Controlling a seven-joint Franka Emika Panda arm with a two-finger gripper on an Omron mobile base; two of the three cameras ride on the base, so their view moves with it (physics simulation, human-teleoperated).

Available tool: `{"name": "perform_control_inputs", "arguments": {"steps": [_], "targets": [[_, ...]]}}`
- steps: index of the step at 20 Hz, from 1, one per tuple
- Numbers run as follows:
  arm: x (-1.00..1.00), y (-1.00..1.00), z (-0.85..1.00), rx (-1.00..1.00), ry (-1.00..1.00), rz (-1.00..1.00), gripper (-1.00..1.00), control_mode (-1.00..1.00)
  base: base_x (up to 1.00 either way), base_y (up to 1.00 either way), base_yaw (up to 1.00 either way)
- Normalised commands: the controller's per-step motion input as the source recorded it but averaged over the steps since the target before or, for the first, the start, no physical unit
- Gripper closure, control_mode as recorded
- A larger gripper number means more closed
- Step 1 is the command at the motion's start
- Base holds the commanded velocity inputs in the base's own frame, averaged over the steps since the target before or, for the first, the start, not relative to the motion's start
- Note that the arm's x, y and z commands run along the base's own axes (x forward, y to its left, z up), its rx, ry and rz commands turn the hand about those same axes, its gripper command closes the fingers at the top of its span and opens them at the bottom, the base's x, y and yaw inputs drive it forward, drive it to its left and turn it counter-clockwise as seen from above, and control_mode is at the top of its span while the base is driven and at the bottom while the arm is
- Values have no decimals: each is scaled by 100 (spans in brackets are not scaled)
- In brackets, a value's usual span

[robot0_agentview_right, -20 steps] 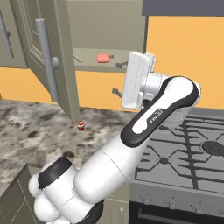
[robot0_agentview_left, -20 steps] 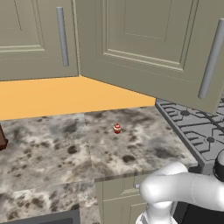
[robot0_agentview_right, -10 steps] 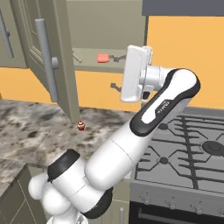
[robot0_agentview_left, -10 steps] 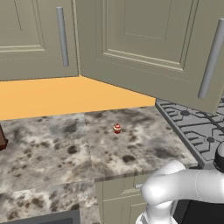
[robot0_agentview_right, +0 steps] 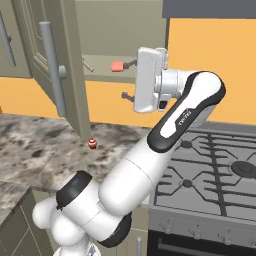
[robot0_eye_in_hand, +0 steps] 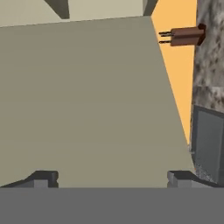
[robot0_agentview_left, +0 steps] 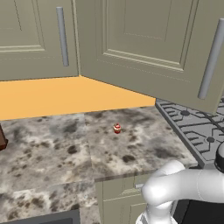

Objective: Pick the dish brush and bar soap from the cabinet and place them on the counter.

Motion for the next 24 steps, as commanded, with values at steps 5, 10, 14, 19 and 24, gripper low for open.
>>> {"name": "perform_control_inputs", "arguments": {"steps": [5, 10, 14, 19, 24], "targets": [[-6, 34, 0, 0, -14, 0, -100, -100, 0, 0, 0], [-4, 14, 0, 0, -12, -1, -100, -100, 0, 0, 0], [-2, 12, 0, 2, -9, 0, -100, -100, 0, 0, 0], [-23, 9, 1, 3, -12, 0, -100, -100, 0, 0, 0], [-34, 13, 2, 3, -13, 0, -100, -100, 0, 0, 0]]}}
